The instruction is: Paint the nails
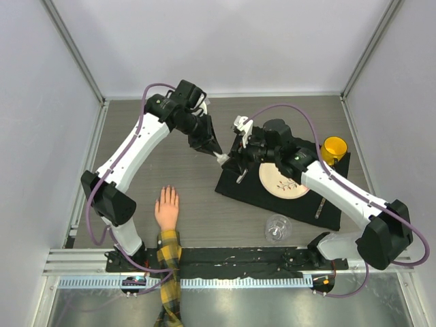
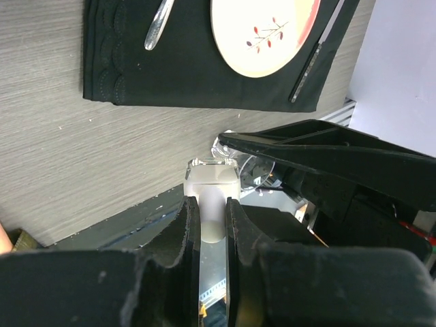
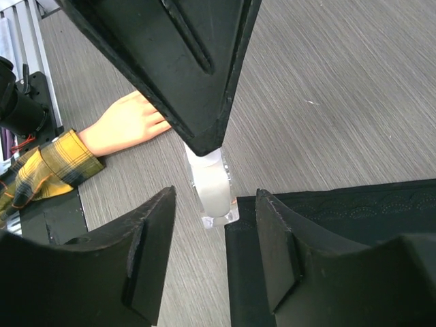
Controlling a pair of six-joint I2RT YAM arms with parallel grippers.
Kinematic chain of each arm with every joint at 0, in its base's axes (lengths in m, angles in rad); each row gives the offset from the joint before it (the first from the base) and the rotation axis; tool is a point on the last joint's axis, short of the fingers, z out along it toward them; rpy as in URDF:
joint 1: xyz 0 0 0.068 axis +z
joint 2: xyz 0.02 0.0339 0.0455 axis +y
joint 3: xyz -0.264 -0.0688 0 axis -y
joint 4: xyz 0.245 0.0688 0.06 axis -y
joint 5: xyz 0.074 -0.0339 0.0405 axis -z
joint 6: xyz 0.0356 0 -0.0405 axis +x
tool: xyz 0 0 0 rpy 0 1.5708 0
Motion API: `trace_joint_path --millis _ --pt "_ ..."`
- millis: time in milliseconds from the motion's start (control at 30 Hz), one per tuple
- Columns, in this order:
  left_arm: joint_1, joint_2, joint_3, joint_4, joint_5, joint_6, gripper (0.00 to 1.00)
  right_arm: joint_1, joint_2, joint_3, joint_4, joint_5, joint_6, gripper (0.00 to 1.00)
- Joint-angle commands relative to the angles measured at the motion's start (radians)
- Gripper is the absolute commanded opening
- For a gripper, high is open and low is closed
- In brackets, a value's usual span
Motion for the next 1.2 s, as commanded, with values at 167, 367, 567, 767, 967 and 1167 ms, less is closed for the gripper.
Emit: trace_joint_path --millis 167,367,567,767,967,1167 --pt "0.003 -0.022 0.027 0.000 0.060 0.008 0.00 0.016 0.024 0.001 0.080 -0.006 -0.012 0.48" --pt "0.003 -0.035 -0.001 0.024 0.094 0.005 0.00 0.019 0.034 0.010 0.095 -0.022 0.002 0.22" --pt "0.003 -0.069 -0.063 0.133 0.140 0.065 0.00 0.019 0.001 0.026 0.048 -0.066 0.028 0.00" --pt "-0.003 -0.270 -0.339 0.508 0.241 0.362 0.00 0.019 -0.037 0.036 -0.020 -0.179 0.099 0.00" --pt "0.001 -0.483 -0.635 0.856 0.517 0.647 0.00 0.018 -0.039 0.093 -0.083 -0.337 0.162 0.00" --pt "0.020 -0.439 -0.659 0.940 0.680 0.608 0.00 0.019 -0.063 0.112 -0.080 -0.377 0.191 0.00"
